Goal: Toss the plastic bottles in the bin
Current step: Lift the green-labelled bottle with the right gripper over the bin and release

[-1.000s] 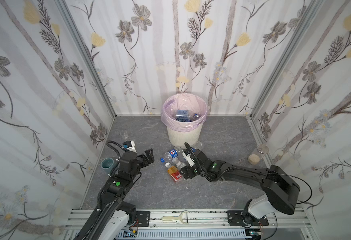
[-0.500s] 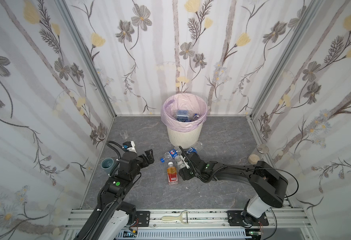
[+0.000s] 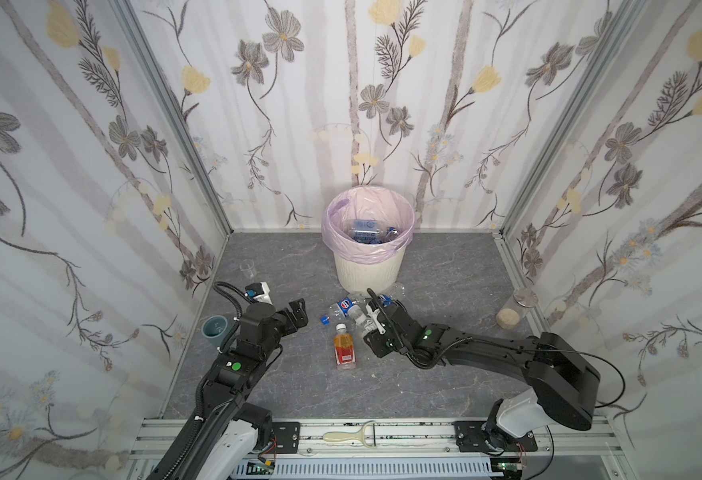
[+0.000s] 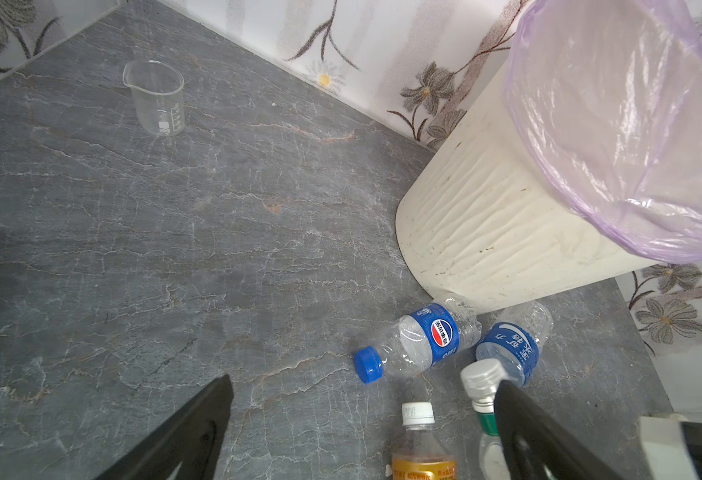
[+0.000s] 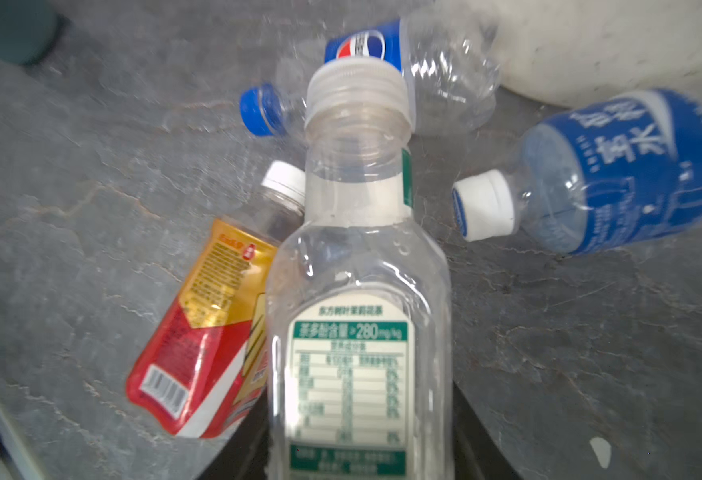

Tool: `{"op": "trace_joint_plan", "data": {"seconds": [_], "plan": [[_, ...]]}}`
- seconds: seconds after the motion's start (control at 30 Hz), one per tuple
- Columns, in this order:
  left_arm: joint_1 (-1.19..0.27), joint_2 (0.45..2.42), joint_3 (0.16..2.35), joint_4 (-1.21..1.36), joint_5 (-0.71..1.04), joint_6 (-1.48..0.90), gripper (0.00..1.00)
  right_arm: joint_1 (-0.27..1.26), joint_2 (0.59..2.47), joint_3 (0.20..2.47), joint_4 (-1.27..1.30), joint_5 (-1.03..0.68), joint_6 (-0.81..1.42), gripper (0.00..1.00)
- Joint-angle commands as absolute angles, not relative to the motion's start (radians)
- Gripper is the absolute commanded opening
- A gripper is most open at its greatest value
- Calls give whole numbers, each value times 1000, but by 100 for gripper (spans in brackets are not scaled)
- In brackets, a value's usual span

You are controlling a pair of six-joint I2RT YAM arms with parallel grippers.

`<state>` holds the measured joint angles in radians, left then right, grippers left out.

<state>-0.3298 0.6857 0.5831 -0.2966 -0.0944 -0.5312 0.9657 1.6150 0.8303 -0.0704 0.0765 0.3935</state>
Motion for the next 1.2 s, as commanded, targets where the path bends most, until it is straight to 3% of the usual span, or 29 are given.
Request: {"op": "trace_joint_plan", "data": {"seconds": [0.0,0.5,0.73,0.93,1.1,1.13,1.17], "plan": [[-329,684,595,-291,-115,-543,100,966,1496,802,23,74,333,43],[-327,704,623,-289,-126,-555,100,941,899,671,55,281,147,39],[-326,713,629,-290,-130,-564,100,853,785,673,102,258,104,42],[-325,724,639,-289,-114,-578,100,697,957,866,164,56,71,44],[-326,719,644,-290,-92,-589,100,621,1397,1334,47,-80,66,45],[-326,717,646,-290,-84,-594,100,613,1490,1444,-21,-104,70,51],[-327,715,648,-291,-69,-600,100,610,1583,1575,-107,-110,78,65]]}}
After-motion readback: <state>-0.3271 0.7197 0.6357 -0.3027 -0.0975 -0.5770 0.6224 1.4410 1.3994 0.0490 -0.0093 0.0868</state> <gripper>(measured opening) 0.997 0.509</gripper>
